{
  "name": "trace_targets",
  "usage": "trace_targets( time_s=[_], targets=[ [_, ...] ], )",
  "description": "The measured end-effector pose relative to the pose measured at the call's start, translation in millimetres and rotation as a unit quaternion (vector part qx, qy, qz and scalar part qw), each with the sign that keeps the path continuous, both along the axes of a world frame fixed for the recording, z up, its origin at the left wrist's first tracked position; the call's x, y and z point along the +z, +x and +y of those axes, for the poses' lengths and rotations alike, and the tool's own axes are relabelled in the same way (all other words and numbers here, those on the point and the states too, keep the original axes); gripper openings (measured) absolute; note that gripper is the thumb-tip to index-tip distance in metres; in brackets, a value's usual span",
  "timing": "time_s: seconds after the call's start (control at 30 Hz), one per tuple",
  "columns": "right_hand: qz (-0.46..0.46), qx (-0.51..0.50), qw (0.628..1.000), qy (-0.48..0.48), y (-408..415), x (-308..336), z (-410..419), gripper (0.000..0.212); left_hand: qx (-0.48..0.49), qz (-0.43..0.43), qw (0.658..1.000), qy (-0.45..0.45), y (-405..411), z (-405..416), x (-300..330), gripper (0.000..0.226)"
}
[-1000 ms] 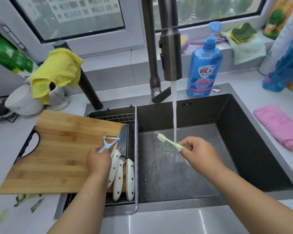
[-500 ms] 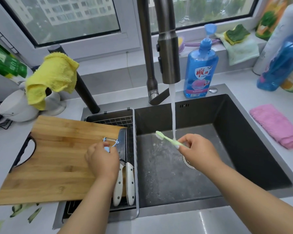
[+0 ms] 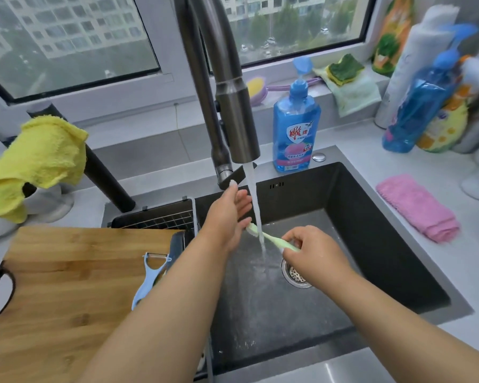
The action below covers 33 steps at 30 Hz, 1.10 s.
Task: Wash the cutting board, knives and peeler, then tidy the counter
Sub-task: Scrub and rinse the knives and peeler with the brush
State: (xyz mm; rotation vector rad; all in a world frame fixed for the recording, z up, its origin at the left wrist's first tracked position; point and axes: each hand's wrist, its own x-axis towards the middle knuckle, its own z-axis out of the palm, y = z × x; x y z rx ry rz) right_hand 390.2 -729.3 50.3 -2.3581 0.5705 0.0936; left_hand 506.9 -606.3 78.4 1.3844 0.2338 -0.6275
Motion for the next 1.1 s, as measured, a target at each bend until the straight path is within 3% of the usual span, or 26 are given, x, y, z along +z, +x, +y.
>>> trace_targets(
  time_s=[0.13, 0.33, 0.73, 0.9, 1.1],
  targets=[
    [-0.01, 0.003, 1.0, -0.005, 5, 1, -3, 0.009, -0.004, 0.053, 0.994, -0.097, 18, -12, 10, 0.062],
    [-0.008, -0.005, 1.0, -0.008, 15, 0, -8, 0.012, 0.018, 0.078, 0.986, -0.148, 35, -22, 22, 0.071],
    [-0.002, -0.014, 1.0, -0.005, 27, 8, -8, 0.013, 0.029, 0.053, 0.985, -0.159, 50, -28, 13, 0.058],
    [-0.015, -0.033, 0.999, 0.01, 25, 5, -11, 0.012, 0.022, 0.036, 0.99, -0.134, 46, -29, 3, 0.063],
    [-0.002, -0.069, 0.998, 0.003, 22, -1, -27, 0.01, 0.006, 0.018, 1.0, 0.023, 21, -48, -10, 0.062]
  ],
)
